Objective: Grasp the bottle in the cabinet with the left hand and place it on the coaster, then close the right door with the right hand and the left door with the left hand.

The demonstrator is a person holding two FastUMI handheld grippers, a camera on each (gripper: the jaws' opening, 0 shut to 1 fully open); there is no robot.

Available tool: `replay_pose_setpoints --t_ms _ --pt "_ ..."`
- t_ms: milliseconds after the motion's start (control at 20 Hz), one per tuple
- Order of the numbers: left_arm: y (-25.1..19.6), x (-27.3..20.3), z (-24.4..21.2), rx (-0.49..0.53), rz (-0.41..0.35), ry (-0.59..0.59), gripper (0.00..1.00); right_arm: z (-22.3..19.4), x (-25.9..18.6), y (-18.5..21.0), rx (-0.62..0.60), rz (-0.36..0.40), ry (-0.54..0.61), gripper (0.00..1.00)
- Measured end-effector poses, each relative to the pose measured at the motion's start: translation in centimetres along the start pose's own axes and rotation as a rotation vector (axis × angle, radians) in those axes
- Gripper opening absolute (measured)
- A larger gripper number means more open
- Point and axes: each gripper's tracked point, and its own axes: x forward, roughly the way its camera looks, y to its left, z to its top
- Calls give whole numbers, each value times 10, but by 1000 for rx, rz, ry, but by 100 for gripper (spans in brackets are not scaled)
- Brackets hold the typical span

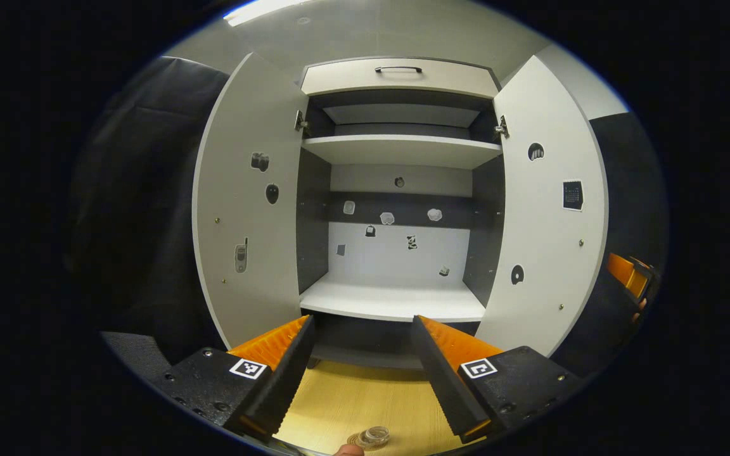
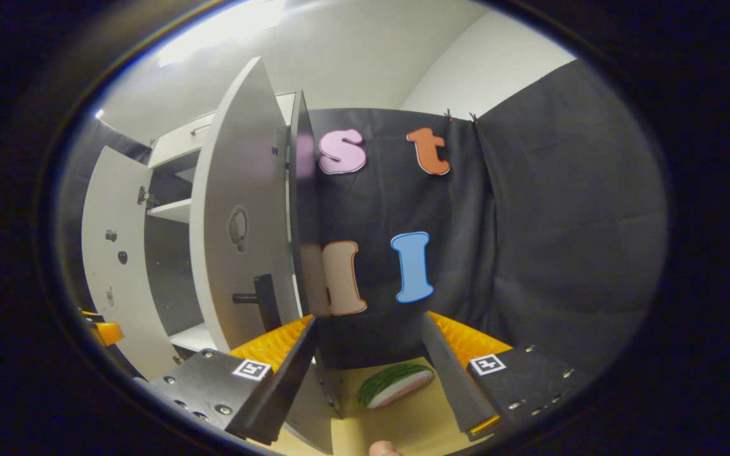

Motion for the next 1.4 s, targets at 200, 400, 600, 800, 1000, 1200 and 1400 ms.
replay_pose_setpoints --t_ms 200,400,600,800,1000,1200,1400 --pt "2 2 0 2 8 5 95 -4 18 3 7 23 9 97" --pt "3 5 -5 5 7 15 95 -5 16 8 15 53 16 98" --pt "0 9 -9 9 -1 24 95 -5 14 11 9 76 18 98" --pt "-1 17 -9 11 -14 18 95 -11 17 17 43 132 40 100" --pt "9 27 -4 19 -17 -5 95 -13 21 51 25 168 52 98" --pt "34 32 4 33 3 -50 95 -19 17 87 -16 196 69 98" --pt "60 37 10 11 20 -84 95 -26 21 130 -77 236 83 98"
